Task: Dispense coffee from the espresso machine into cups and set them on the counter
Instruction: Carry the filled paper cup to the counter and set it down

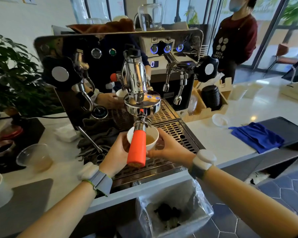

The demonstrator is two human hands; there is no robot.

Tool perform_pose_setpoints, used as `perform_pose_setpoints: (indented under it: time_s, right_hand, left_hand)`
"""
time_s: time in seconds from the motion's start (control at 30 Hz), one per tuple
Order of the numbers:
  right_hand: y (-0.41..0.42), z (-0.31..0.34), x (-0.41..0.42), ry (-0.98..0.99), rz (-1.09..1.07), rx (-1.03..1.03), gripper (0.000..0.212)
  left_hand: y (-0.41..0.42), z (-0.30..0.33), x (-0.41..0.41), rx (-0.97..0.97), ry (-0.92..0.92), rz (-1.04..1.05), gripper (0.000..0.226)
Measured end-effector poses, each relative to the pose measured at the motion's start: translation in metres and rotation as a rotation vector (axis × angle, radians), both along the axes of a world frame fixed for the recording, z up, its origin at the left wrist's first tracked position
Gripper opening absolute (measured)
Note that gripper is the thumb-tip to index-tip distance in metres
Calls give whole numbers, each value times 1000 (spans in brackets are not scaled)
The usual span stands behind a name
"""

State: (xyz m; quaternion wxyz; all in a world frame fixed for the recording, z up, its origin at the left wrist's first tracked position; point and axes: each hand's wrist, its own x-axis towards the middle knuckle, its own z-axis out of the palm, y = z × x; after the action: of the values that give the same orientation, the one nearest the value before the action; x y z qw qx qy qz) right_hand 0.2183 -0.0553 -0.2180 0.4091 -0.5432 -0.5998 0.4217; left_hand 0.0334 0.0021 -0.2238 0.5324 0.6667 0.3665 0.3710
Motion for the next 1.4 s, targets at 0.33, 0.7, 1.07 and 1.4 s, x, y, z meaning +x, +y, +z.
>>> perform_pose_setpoints:
  time_s: [0.33,0.7,1.07,1.4]
  right_hand:
    - [-33,-4,-3,25,-71,25,77]
    - [-94,3,59,12,-184,32,71]
    - [-161,17,225,-49,-286,64,81]
    - [-191,17,346,11,-384,52,78]
  left_hand:
    - [-21,-10,-5,111,130,-62,99]
    - [-74,2,73,184,134,-49,86]
    - [-130,15,240,141,61,-193,86]
    - [-148,16,375,188,29,-241,68]
